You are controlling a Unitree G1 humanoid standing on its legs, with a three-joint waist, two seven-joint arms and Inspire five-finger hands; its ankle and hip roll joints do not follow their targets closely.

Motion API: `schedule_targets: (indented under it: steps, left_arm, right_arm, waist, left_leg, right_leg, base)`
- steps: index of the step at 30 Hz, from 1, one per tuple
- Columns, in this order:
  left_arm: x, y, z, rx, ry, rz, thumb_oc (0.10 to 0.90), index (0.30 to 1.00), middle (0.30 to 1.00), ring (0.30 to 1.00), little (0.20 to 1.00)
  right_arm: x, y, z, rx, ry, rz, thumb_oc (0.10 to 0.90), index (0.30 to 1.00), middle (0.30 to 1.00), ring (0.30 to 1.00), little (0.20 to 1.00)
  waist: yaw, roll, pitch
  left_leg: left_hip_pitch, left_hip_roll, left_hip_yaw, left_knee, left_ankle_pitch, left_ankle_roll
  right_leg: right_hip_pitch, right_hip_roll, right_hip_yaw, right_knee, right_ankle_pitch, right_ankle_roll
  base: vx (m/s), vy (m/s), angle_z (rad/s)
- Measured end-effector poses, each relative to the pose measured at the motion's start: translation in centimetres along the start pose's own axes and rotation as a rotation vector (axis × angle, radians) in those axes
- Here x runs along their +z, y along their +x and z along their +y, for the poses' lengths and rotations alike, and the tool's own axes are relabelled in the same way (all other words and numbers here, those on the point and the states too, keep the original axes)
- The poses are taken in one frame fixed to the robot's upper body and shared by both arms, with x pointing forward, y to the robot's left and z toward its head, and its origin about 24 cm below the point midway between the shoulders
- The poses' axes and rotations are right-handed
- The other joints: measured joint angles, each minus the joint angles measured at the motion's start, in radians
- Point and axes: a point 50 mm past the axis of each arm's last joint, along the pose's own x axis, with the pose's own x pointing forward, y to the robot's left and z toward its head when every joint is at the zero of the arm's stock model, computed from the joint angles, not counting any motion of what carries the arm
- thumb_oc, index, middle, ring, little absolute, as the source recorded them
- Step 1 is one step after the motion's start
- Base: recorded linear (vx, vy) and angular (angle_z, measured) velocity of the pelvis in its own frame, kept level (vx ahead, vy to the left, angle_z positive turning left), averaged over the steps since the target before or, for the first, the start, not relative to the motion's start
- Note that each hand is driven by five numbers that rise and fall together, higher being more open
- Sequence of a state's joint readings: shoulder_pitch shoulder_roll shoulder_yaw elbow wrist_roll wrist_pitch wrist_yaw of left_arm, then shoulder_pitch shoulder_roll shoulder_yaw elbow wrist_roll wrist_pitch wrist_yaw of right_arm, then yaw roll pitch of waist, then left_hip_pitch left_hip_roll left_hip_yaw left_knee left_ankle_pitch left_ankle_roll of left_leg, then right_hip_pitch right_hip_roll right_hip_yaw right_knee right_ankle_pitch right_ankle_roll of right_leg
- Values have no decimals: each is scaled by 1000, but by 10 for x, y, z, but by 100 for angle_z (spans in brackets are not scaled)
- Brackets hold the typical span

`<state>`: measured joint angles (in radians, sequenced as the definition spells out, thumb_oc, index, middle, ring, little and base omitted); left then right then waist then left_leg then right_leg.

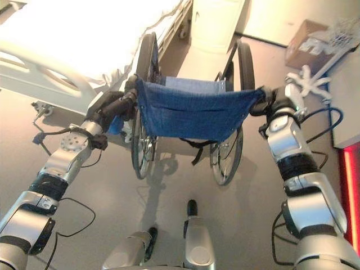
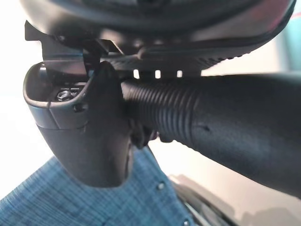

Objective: Push the wheelchair next to the bed

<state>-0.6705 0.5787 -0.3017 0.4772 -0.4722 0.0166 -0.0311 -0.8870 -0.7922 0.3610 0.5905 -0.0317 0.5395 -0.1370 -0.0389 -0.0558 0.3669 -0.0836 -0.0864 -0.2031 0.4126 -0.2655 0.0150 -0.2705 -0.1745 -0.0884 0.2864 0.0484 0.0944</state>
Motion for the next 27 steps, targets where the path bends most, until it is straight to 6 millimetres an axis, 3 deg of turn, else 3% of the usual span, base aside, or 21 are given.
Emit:
schedule_targets:
  steps: [1,3,4,5,9,14,16,17,18,19,20,21,22,23,24,26,27]
  left_arm:
    - [3,2,-1,1,1,-2,400,300,300,300,300]
    - [6,7,-7,4,-23,-12,400,300,300,300,300]
    - [7,8,-7,7,-26,-15,400,300,300,300,300]
    - [10,10,-6,14,-31,-26,400,300,300,300,300]
    - [11,13,-7,30,-36,-28,400,300,300,300,300]
    - [-4,11,-8,49,-66,23,400,300,300,300,300]
    - [-12,9,-8,58,-68,57,400,300,300,300,300]
    - [-17,9,-10,64,-74,82,400,300,300,300,300]
    - [-21,10,-12,63,-83,102,400,300,300,300,300]
    - [-34,6,-15,76,-94,153,400,300,300,300,300]
    - [-40,3,-14,83,-92,176,400,300,300,300,300]
    - [-53,-5,-8,86,-69,223,400,300,300,300,300]
    - [-62,-11,-9,74,-53,254,400,300,300,300,300]
    - [-65,-13,-10,67,-45,265,400,300,300,300,300]
    - [-71,-17,-9,59,-36,293,400,300,300,300,300]
    - [-74,-22,-4,46,-36,300,400,300,300,300,300]
    - [-69,-21,-2,32,-27,287,400,300,300,300,300]
  right_arm:
    - [2,0,0,9,1,-3,400,300,300,300,300]
    - [6,3,-7,-11,6,-2,400,300,300,300,300]
    - [8,3,-10,-17,8,-6,400,300,300,300,300]
    - [14,4,-13,-28,12,-19,400,300,300,300,300]
    - [16,4,-15,-32,14,-22,400,300,300,300,300]
    - [12,4,-4,-4,-10,-3,400,300,300,300,300]
    - [9,4,4,18,-16,10,400,300,300,300,300]
    - [9,4,8,26,-24,21,400,300,300,300,300]
    - [9,3,13,34,-34,29,400,300,300,300,300]
    - [6,2,27,52,-48,50,400,300,300,300,300]
    - [4,1,32,60,-52,53,400,300,300,300,300]
    - [4,-2,44,85,-78,51,400,300,300,300,300]
    - [2,-3,51,102,-95,59,400,300,300,300,300]
    - [1,-5,57,116,-101,61,400,300,300,300,300]
    - [-5,-7,60,123,-114,70,400,300,300,300,300]
    - [-10,-10,63,146,-119,69,400,300,300,300,300]
    - [-9,-9,58,145,-117,63,400,300,300,300,300]
  waist:
    - [-12,2,-3]
    - [-18,17,-3]
    - [-24,26,-3]
    - [-31,39,-2]
    - [-32,49,-3]
    - [-45,61,-21]
    - [-51,48,-36]
    - [-43,41,-37]
    - [-29,40,-36]
    - [5,34,-31]
    - [21,34,-29]
    - [40,56,-26]
    - [61,95,-9]
    - [81,114,-2]
    - [98,146,2]
    - [141,158,0]
    - [165,157,3]
  left_leg:
    - [11,70,77,-49,10,-14]
    - [44,145,141,-120,31,-48]
    - [52,159,145,-146,40,-63]
    - [57,171,156,-174,69,-102]
    - [86,178,151,-211,82,-109]
    - [148,207,121,-243,92,-125]
    - [78,187,112,-98,101,-152]
    - [-44,166,97,145,141,-202]
    - [-149,156,95,337,226,-226]
    - [-306,136,97,517,313,-191]
    - [-328,134,107,484,311,-181]
    - [-341,126,128,326,312,-182]
    - [-316,147,157,139,322,-185]
    - [-307,159,175,76,333,-187]
    - [-286,174,186,-64,356,-219]
    - [-262,167,178,-293,369,-238]
    - [-291,157,208,-279,360,-222]
  right_leg:
    - [9,9,-39,-10,-10,-19]
    - [9,14,-87,-10,-24,-41]
    - [9,18,-95,-8,-26,-43]
    - [2,23,-99,-6,-29,-44]
    - [13,32,-99,-4,-38,-44]
    - [30,57,-115,59,-108,-55]
    - [39,66,-110,71,-148,-73]
    - [52,77,-88,61,-156,-93]
    - [59,94,-59,64,-157,-109]
    - [94,94,-28,64,-158,-125]
    - [113,93,-31,62,-160,-128]
    - [168,119,-30,36,-172,-120]
    - [242,145,-48,0,-165,-129]
    - [276,154,-70,-3,-162,-138]
    - [326,171,-115,-16,-171,-151]
    - [341,177,-118,-35,-166,-151]
    - [341,164,-117,-59,-147,-135]
  base:
    - [46,-41,42]
    - [101,-57,26]
    - [148,-70,12]
    - [177,-85,4]
    - [251,-118,-1]
    - [275,-142,10]
    - [367,-275,26]
    - [350,-191,6]
    - [432,-74,-33]
    - [567,72,-58]
    - [735,158,-91]
    - [876,259,-93]
    - [662,206,-98]
    - [681,295,-95]
    - [406,212,-75]
    - [376,384,-95]
    - [325,446,-95]
